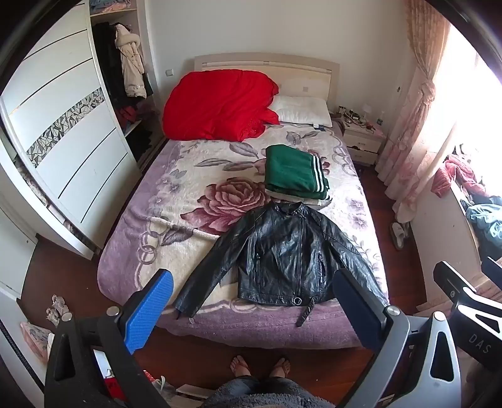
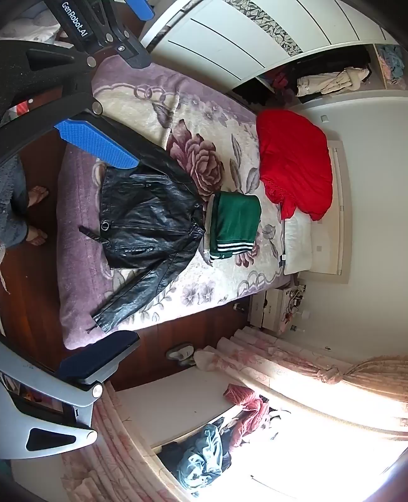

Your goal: Fold large clothes

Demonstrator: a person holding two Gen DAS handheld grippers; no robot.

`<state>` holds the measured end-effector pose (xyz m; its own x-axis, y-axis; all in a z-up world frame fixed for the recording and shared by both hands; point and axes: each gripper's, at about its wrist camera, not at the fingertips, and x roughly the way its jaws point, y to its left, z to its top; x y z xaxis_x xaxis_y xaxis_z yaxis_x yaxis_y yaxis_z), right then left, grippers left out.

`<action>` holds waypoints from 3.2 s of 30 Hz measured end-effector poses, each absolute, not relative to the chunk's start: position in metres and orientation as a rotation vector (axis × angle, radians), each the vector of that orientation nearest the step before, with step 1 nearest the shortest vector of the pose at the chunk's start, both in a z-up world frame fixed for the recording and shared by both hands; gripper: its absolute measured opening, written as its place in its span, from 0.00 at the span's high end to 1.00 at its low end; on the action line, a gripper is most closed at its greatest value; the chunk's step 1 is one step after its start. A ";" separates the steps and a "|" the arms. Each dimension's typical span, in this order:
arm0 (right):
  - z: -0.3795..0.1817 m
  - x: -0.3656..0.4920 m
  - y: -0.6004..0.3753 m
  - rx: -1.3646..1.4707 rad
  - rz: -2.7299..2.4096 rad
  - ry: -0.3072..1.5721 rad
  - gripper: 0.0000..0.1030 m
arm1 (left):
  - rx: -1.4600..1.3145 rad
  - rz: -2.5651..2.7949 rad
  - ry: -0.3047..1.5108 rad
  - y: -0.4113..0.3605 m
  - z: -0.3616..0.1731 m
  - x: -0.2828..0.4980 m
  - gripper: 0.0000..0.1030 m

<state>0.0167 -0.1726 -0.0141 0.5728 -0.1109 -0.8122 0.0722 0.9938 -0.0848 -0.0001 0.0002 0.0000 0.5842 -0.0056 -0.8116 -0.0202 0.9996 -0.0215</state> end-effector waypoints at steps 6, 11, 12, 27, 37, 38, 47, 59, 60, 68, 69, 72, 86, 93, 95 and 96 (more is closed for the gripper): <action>-0.013 0.015 -0.174 -0.035 -0.096 0.949 0.00 | -0.030 0.007 0.946 0.000 0.000 0.000 0.00; -0.014 0.015 -0.176 -0.035 -0.101 0.951 0.00 | -0.024 0.007 0.943 0.000 0.001 0.000 0.00; -0.014 0.014 -0.177 -0.035 -0.103 0.950 0.00 | -0.025 0.005 0.943 0.000 0.001 0.000 0.00; -0.007 0.014 -0.183 -0.030 -0.106 0.947 0.00 | -0.014 -0.001 0.934 -0.010 0.018 0.002 0.00; 0.009 0.011 -0.190 -0.028 -0.097 0.929 0.00 | -0.010 0.003 0.923 -0.014 0.020 0.003 0.00; 0.009 0.010 -0.190 -0.028 -0.097 0.928 0.00 | -0.010 0.002 0.924 -0.014 0.020 0.004 0.00; 0.011 0.010 -0.190 -0.025 -0.093 0.929 0.00 | -0.013 0.001 0.923 -0.015 0.022 0.001 0.00; 0.017 0.009 -0.190 -0.024 -0.091 0.922 0.00 | -0.011 -0.003 0.911 -0.018 0.028 0.003 0.00; 0.016 0.009 -0.189 -0.024 -0.091 0.922 0.00 | -0.011 -0.003 0.910 -0.019 0.028 0.003 0.00; 0.017 0.007 -0.190 -0.023 -0.091 0.919 0.00 | -0.013 -0.005 0.907 -0.019 0.029 0.001 0.00; 0.017 0.007 -0.189 -0.025 -0.092 0.918 0.00 | -0.013 -0.004 0.905 -0.019 0.029 0.000 0.00; 0.018 0.007 -0.189 -0.024 -0.091 0.918 0.00 | -0.014 -0.004 0.903 -0.019 0.029 -0.001 0.00; 0.034 0.012 -0.187 -0.018 -0.086 0.918 0.00 | -0.009 -0.006 0.899 -0.020 0.028 -0.002 0.00; 0.039 0.012 -0.186 -0.012 -0.088 0.926 0.00 | -0.008 -0.006 0.900 -0.017 0.028 -0.001 0.00; 0.040 0.012 -0.186 -0.011 -0.088 0.926 0.00 | -0.010 -0.007 0.896 -0.016 0.029 0.002 0.00; 0.039 0.011 -0.187 -0.009 -0.087 0.926 0.00 | -0.010 -0.008 0.896 -0.015 0.027 0.002 0.00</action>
<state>0.0110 -0.1870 0.0385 0.5979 -0.0789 -0.7977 0.0708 0.9965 -0.0455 0.0022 -0.0148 0.0275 0.6244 -0.0109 -0.7810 0.0030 0.9999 -0.0116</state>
